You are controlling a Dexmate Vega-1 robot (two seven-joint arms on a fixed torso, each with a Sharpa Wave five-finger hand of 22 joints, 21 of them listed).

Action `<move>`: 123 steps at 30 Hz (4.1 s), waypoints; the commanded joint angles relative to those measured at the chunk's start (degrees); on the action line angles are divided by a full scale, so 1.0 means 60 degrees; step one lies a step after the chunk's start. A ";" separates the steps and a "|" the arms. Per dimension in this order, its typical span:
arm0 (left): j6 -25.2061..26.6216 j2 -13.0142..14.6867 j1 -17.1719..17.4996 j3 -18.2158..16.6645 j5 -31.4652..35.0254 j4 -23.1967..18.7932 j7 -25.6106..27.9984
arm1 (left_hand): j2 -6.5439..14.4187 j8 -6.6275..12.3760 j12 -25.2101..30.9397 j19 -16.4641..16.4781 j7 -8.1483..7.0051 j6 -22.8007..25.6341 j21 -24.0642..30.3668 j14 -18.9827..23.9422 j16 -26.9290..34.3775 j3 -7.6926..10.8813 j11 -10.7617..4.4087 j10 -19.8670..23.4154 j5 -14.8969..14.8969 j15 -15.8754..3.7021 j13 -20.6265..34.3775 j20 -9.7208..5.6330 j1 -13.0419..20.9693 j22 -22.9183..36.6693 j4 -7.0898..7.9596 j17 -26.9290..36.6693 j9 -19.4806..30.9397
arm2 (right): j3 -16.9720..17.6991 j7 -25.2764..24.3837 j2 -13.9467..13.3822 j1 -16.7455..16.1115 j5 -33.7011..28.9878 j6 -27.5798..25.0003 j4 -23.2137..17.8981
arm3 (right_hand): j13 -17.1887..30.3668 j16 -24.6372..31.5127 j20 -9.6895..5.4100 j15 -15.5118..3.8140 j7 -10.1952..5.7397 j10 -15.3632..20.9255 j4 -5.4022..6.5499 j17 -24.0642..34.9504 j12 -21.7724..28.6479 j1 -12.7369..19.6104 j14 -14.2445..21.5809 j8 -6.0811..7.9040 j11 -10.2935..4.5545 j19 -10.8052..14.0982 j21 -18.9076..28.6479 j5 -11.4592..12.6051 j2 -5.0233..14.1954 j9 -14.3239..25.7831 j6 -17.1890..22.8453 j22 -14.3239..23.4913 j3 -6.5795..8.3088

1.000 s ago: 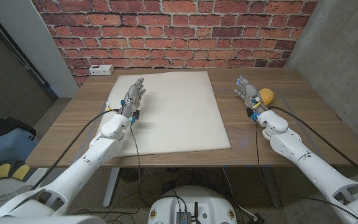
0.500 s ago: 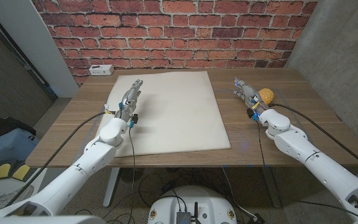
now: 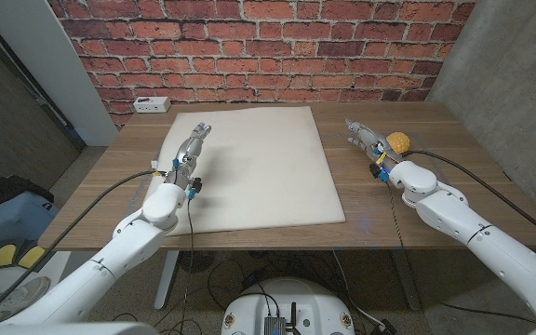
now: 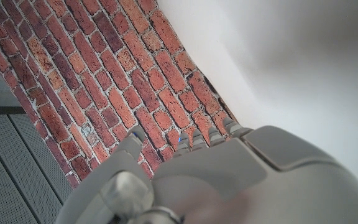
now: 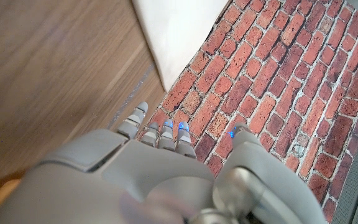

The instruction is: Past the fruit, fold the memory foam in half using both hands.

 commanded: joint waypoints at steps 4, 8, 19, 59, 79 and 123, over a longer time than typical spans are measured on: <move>0.0896 0.0564 0.1347 -0.0591 0.0583 -0.1609 0.0935 | 0.0017 -0.0051 -0.0006 -0.0067 -0.0016 -0.0026 -0.0062 -0.0208 -0.0049 0.0019 0.0040 -0.0032 -0.0035 0.0112 0.0031 0.0031 0.0126 0.0027 -0.0061 0.0032 0.0033 | -0.0040 -0.0264 -0.0833 -0.0308 -0.0723 -0.0938 -0.1406 | 0.0050 0.0091 -0.0024 0.0027 -0.0046 0.0047 -0.0048 0.0030 0.0049 0.0184 0.0041 0.0024 0.0026 0.0046 0.0051 -0.0022 -0.0002 0.0032 0.0021 0.0048 0.0068; 0.0971 0.0568 0.1773 -0.0734 0.0737 -0.1992 0.1190 | 0.0027 -0.0061 -0.0023 -0.0081 0.0013 -0.0026 -0.0071 -0.0224 -0.0053 0.0021 0.0074 -0.0054 -0.0038 0.0135 0.0032 0.0059 0.0137 0.0029 -0.0073 0.0034 0.0035 | -0.0073 -0.0287 -0.1099 -0.0371 -0.0983 -0.1259 -0.1845 | 0.0050 0.0089 -0.0021 0.0021 -0.0053 0.0047 -0.0069 0.0030 0.0048 0.0210 0.0039 0.0018 0.0030 0.0047 0.0051 -0.0027 0.0002 0.0033 0.0001 0.0048 0.0083; 0.1309 0.0585 0.2869 -0.1203 0.1168 -0.2866 0.1759 | 0.0025 -0.0075 -0.0050 -0.0100 -0.0016 -0.0012 -0.0086 -0.0248 -0.0057 0.0012 0.0044 -0.0079 -0.0047 0.0107 0.0035 0.0032 0.0159 0.0033 -0.0108 0.0035 0.0038 | -0.0113 -0.0313 -0.1555 -0.0602 -0.1495 -0.1731 -0.2641 | 0.0052 0.0081 -0.0032 0.0000 -0.0067 0.0031 -0.0107 0.0036 0.0040 0.0252 0.0019 0.0012 0.0024 0.0040 0.0047 -0.0042 0.0008 0.0035 -0.0033 0.0050 0.0104; 0.4143 0.0495 0.5824 -0.2686 0.3631 -0.5677 0.2306 | 0.0000 -0.0125 -0.0117 -0.0336 0.0025 -0.0119 -0.0165 -0.0414 -0.0074 -0.0052 0.0000 -0.0201 -0.0073 0.0075 0.0041 0.0025 0.0239 0.0050 -0.0263 0.0036 0.0045 | -0.0735 -0.0383 -0.2539 -0.1167 -0.3291 -0.4340 -0.5297 | 0.0055 0.0098 0.0025 -0.0102 -0.0072 0.0128 -0.0246 0.0044 0.0069 0.0415 0.0043 0.0053 -0.0038 0.0013 0.0040 -0.0070 0.0045 0.0042 0.0032 0.0049 0.0194; 0.6589 0.0963 0.6512 -0.2814 0.5042 -0.6723 0.1607 | -0.0094 -0.0185 -0.0165 -0.0386 -0.0093 -0.0397 -0.0179 -0.0546 -0.0091 -0.0089 -0.0097 -0.0368 -0.0089 0.0005 0.0045 0.0032 0.0313 0.0040 -0.0389 0.0037 0.0050 | -0.1722 -0.0254 -0.2544 -0.0924 -0.4627 -0.6292 -0.6456 | 0.0052 0.0123 0.0088 -0.0189 -0.0158 0.0236 -0.0377 0.0032 0.0094 0.0605 0.0157 0.0070 -0.0089 0.0103 0.0068 -0.0051 0.0096 0.0041 0.0090 0.0044 0.0314; 1.4520 0.5571 0.1656 0.2235 0.5667 -0.8887 -0.0731 | -0.1071 -0.0108 -0.0188 -0.0353 -0.0411 -0.1982 -0.0156 -0.1576 -0.0053 -0.0156 0.0098 -0.1732 0.0072 0.0572 0.0088 0.0440 0.1818 -0.0003 -0.1522 0.0087 0.0092 | -0.4923 0.1605 -0.2575 0.0443 -0.8153 -1.0501 -0.8142 | 0.0049 0.0057 -0.0120 -0.0286 -0.0709 0.0115 -0.1304 0.0019 -0.0019 0.2211 0.0446 -0.0020 -0.0611 0.0769 0.0112 0.0078 -0.0886 0.0055 -0.0212 0.0026 0.0649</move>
